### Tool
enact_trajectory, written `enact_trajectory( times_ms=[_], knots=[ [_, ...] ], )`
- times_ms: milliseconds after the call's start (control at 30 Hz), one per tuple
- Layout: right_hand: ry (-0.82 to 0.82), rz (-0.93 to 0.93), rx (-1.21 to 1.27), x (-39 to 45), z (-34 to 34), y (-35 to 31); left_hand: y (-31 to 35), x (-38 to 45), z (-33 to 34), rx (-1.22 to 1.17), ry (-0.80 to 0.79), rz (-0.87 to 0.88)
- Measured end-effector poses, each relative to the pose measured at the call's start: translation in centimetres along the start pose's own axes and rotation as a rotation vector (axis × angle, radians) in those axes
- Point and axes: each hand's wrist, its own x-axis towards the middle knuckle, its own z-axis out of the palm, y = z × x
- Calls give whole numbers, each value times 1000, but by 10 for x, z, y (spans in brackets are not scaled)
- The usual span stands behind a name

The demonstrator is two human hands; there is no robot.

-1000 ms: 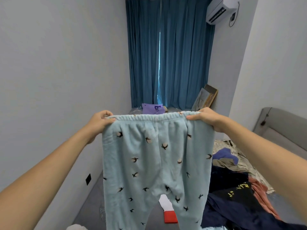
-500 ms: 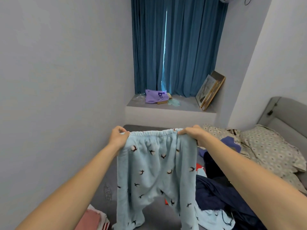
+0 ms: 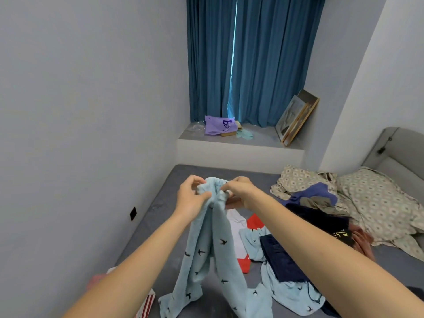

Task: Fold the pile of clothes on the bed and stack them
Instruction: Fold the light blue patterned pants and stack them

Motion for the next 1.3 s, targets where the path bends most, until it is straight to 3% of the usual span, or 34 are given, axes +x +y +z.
enact_trajectory(
  times_ms=[133, 300, 500, 633, 700, 767, 867, 933, 1033, 1133, 1300],
  knots=[
    [11, 7, 63, -4, 14, 5, 0, -21, 5, 66, -36, 124],
    [-28, 56, 115, -7, 13, 10, -5, -36, -9, 126, -214, 225],
    [-105, 2, 176, -9, 21, 15, -3, -36, -8, 176, -78, 272],
    [-260, -27, 134, -14, 11, 19, -2, -32, -15, 218, -69, 296],
    [-316, -85, 2, -14, 3, 22, -3, -29, -20, 222, -83, 285],
    [-324, -213, -288, -13, -4, 26, -3, -26, -26, 227, -116, 274],
    [-262, -481, -787, -7, -13, 33, 4, -20, -40, 228, -176, 283],
    [-155, -583, -952, 0, -22, 39, 14, -12, -52, 222, -202, 301],
    [-33, -627, -967, 6, -40, 34, 35, 2, -69, 204, -198, 317],
    [-41, -727, -975, 4, -51, 11, 61, 15, -79, 210, -220, 340],
    [-52, -827, -663, -16, -76, -57, 105, 40, -99, 230, -226, 368]
  ],
)
